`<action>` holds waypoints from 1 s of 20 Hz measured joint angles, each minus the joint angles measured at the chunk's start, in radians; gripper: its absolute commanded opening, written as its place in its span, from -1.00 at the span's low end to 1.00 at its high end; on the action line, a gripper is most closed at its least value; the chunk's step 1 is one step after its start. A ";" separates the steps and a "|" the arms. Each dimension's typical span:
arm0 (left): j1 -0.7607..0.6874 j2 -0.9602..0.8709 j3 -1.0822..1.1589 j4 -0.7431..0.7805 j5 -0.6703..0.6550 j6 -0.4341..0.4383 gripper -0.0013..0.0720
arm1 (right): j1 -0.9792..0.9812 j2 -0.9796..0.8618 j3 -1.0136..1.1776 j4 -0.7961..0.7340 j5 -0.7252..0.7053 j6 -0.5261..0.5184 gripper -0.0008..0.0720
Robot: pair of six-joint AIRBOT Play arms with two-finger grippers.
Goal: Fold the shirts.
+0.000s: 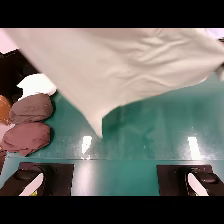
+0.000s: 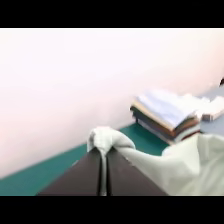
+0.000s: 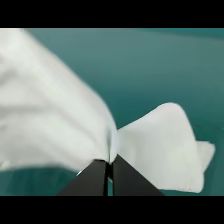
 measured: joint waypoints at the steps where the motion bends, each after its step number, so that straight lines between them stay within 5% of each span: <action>1: 0.000 0.004 0.024 0.000 -0.003 -0.006 -0.90 | -0.018 0.004 0.038 -0.003 0.022 0.000 -0.94; 6: 0.000 -0.012 0.010 0.078 -0.014 -0.046 -0.90 | -0.086 -0.060 0.203 -0.008 0.166 0.004 -0.94; 11: 0.000 -0.173 -0.236 0.228 -0.088 -0.146 -0.89 | -0.102 -0.234 0.172 -0.010 0.274 0.037 -0.94; 18: 0.000 -0.537 -0.525 0.218 0.002 -0.174 -0.89 | -0.069 -0.573 -0.085 -0.013 0.118 -0.001 -0.93; 19: 0.000 -0.575 -0.538 0.218 0.037 -0.175 -0.62 | -0.063 -0.621 -0.087 -0.010 0.089 -0.008 -0.92; 20: 0.000 -0.605 -0.547 0.218 0.074 -0.175 0.16 | -0.059 -0.669 -0.076 -0.010 0.063 -0.014 -0.63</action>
